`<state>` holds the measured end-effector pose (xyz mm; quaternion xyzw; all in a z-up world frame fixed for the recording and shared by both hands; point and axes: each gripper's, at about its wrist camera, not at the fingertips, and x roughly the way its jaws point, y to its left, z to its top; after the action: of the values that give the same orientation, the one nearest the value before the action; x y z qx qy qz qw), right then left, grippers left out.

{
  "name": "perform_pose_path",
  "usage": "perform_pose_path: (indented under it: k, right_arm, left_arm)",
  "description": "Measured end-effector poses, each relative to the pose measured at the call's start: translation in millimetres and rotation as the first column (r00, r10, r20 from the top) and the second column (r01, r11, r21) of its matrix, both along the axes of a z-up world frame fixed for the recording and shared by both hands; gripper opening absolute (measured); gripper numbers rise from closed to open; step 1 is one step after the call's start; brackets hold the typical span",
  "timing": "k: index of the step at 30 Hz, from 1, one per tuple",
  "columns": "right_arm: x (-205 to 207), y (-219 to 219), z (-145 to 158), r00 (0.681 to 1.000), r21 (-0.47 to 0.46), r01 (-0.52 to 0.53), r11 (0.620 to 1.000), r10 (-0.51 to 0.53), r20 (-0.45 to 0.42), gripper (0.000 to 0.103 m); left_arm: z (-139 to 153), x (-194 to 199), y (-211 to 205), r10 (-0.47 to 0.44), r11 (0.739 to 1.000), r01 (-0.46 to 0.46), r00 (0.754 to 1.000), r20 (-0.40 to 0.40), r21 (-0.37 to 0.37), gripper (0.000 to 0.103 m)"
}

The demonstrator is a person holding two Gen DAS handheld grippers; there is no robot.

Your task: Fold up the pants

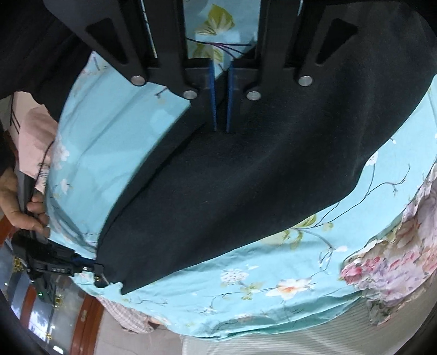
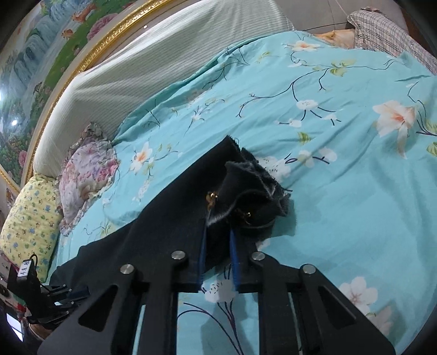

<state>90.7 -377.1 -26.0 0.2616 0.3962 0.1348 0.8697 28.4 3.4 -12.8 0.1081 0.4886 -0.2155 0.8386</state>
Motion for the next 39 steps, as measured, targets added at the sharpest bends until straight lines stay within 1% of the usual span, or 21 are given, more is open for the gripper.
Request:
perform_pose_path:
  k: [4,8,9,10,12,13,15,17,21,22,25,27,28,30,32,33,34,35,37,39]
  right_arm:
    - [-4.0,0.5,6.2,1.000,-0.017,-0.001,1.000,0.001,0.027,0.009]
    - [-7.5,-4.4,12.2,0.999,-0.016,0.003,1.000,-0.002,0.043,0.009]
    - [-8.6,-6.1,13.2,0.999,-0.015,0.006,1.000,-0.005,0.044,0.008]
    - [-9.1,-8.0,13.1,0.999,-0.016,0.010,1.000,-0.009,0.045,0.005]
    - [-8.7,-12.7,11.9,0.999,-0.021,0.024,1.000,-0.023,0.042,0.005]
    - [-8.2,-15.2,10.4,0.999,-0.010,0.029,1.000,-0.029,0.037,0.005]
    - [-6.5,-18.4,7.0,1.000,0.014,0.022,1.000,-0.022,0.022,0.005]
    - [-7.0,-15.3,8.0,1.000,0.016,-0.001,1.000,0.001,0.026,0.005]
    - [-7.8,-12.1,11.4,0.999,-0.001,-0.004,1.000,0.004,0.036,0.005]
    - [-7.7,-11.7,11.8,0.999,-0.002,-0.004,1.000,0.004,0.037,0.005]
    - [-8.3,-10.2,13.1,0.999,-0.020,-0.006,1.000,0.007,0.043,0.005]
    - [-9.3,-9.1,15.0,0.999,-0.045,-0.005,0.999,0.007,0.049,0.005]
    - [-10.4,-9.8,16.1,0.999,-0.049,-0.001,0.999,0.004,0.053,0.005]
    - [-10.9,-12.1,15.6,0.999,-0.049,0.006,0.999,-0.003,0.050,0.005]
    - [-9.5,-13.1,8.8,1.000,-0.048,0.007,0.999,-0.006,0.021,0.005]
    - [-8.7,-13.8,5.3,1.000,-0.042,0.008,0.999,-0.007,0.007,0.005]
    - [-8.6,-15.0,1.7,1.000,-0.035,0.012,0.999,-0.012,-0.005,0.005]
    - [-9.9,-16.2,-0.6,1.000,-0.031,0.016,0.999,-0.016,-0.014,0.005]
    - [-13.7,-18.0,0.0,1.000,-0.018,0.018,1.000,-0.018,-0.010,0.005]
    - [-17.3,-20.3,1.1,0.999,-0.013,0.027,1.000,-0.027,-0.018,0.009]
  left_arm:
    - [8.3,-6.4,-10.8,-0.054,0.998,0.054,0.998,0.030,0.023,0.000]
    - [17.5,-6.7,-14.2,-0.075,0.997,0.074,0.996,0.055,0.012,0.000]
    - [18.2,-6.0,-13.5,-0.080,0.997,0.079,0.995,0.056,0.010,0.000]
    - [17.0,-4.3,-12.5,-0.078,0.997,0.077,0.996,0.054,0.011,0.000]
    - [12.5,-0.9,-10.6,-0.062,0.998,0.061,0.997,0.046,0.034,0.000]
    - [10.2,-0.5,-10.4,-0.068,0.997,0.067,0.997,0.033,0.040,0.000]
    - [8.1,-0.4,-9.6,-0.067,0.996,0.065,0.997,0.031,0.055,0.003]
    - [6.8,-1.4,-10.0,-0.076,0.995,0.075,0.997,0.016,0.059,0.008]
    - [-4.1,1.3,-13.7,-0.097,0.989,0.098,0.995,-0.019,0.114,0.015]
    - [-6.8,1.7,-14.3,-0.103,0.987,0.105,0.994,-0.023,0.121,0.015]
    - [-9.3,1.7,-16.8,-0.118,0.984,0.120,0.993,-0.019,0.131,0.004]
    - [-6.5,1.3,-16.6,-0.114,0.986,0.115,0.993,-0.014,0.118,0.000]
    - [-4.3,0.8,-15.5,-0.115,0.989,0.117,0.993,-0.017,0.096,0.000]
    - [-5.2,-0.2,-15.9,-0.128,0.988,0.130,0.991,-0.030,0.081,0.000]
    - [-10.4,-2.7,-19.4,-0.145,0.985,0.149,0.988,-0.049,0.090,0.000]
    - [-12.2,-4.6,-20.9,-0.162,0.983,0.168,0.984,-0.071,0.078,0.000]
    - [-11.4,-5.7,-21.8,-0.161,0.983,0.166,0.984,-0.072,0.075,0.000]
    - [-10.0,-6.4,-22.4,-0.158,0.984,0.163,0.985,-0.074,0.069,0.001]
    - [-1.2,-3.6,-22.9,-0.155,0.987,0.158,0.985,-0.075,0.030,0.006]
    - [9.8,3.8,-23.7,-0.145,0.989,0.144,0.987,-0.072,-0.009,0.007]
